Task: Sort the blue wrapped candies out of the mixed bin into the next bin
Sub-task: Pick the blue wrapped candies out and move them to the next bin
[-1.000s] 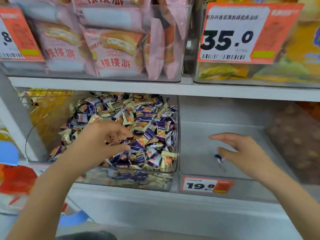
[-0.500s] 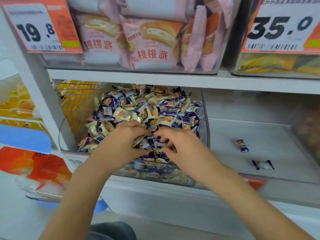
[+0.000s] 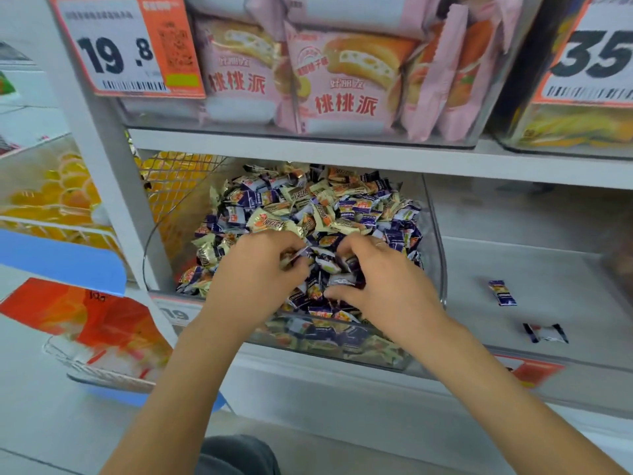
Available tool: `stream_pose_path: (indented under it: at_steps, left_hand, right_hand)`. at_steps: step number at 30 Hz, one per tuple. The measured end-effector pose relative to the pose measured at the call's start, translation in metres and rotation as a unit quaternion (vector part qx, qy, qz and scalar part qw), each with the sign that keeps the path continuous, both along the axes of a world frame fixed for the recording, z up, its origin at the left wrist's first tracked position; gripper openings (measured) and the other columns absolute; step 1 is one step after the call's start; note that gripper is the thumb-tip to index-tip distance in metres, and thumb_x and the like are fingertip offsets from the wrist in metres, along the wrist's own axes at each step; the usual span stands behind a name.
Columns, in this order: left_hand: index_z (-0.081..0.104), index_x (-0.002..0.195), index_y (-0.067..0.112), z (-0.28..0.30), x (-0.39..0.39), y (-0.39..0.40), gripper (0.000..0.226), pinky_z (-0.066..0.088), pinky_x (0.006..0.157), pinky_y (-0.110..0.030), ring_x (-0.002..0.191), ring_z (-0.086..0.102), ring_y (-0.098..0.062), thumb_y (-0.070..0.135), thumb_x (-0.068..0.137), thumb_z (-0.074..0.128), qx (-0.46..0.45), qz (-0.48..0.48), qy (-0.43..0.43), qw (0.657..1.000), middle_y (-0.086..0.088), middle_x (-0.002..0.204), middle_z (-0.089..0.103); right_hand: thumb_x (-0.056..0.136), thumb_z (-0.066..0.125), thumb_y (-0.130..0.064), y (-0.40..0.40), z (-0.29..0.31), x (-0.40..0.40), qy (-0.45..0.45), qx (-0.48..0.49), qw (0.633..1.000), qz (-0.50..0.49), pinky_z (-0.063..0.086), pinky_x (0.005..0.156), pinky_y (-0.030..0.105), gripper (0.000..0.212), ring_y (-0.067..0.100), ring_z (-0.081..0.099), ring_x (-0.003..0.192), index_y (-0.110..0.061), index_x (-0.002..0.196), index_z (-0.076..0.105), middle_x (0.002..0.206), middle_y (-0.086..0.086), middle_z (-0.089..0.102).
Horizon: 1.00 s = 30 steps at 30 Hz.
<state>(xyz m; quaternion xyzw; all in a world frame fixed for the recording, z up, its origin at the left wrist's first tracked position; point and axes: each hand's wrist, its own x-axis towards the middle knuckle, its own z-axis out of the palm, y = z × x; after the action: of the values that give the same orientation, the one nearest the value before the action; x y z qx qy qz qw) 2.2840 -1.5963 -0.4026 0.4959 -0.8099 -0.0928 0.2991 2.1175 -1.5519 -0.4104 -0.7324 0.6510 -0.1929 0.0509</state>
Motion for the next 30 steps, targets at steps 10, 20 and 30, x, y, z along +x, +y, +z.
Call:
stream_pose_path:
  at_steps: [10,20,30]
  left_hand:
    - [0.072,0.092,0.019,0.003,0.003,-0.001,0.012,0.040,0.059,0.000,0.077,0.062,0.003,0.015,0.081,0.072,0.112,-0.003,0.088,0.990,0.015,0.076,0.065]
    - [0.066,0.085,0.033,0.008,-0.008,0.003,0.018,0.043,0.070,-0.009,0.085,0.061,0.002,0.019,0.079,0.074,0.128,-0.020,0.148,0.980,0.015,0.087,0.067]
    - [0.064,0.085,0.029,0.012,-0.024,0.009,0.016,0.042,0.064,0.001,0.079,0.061,0.007,0.018,0.079,0.073,0.144,-0.027,0.230,0.962,0.012,0.084,0.066]
  right_hand:
    - [0.091,0.056,-0.039,-0.010,-0.006,0.006,-0.083,-0.023,0.996,0.014,0.052,0.082,0.036,0.040,0.019,0.061,0.101,-0.035,0.130,0.050,0.120,-0.001,0.062]
    - [0.090,0.060,-0.024,0.002,0.015,-0.012,-0.238,-0.075,0.968,0.015,0.037,0.070,0.005,0.022,0.002,0.056,0.082,-0.033,0.111,0.061,0.097,-0.028,0.060]
    - [0.088,0.063,-0.011,0.039,0.027,-0.101,-0.344,-0.210,0.908,-0.111,0.047,0.060,0.036,0.022,0.020,0.056,0.060,-0.033,0.088,0.061,0.072,-0.014,0.057]
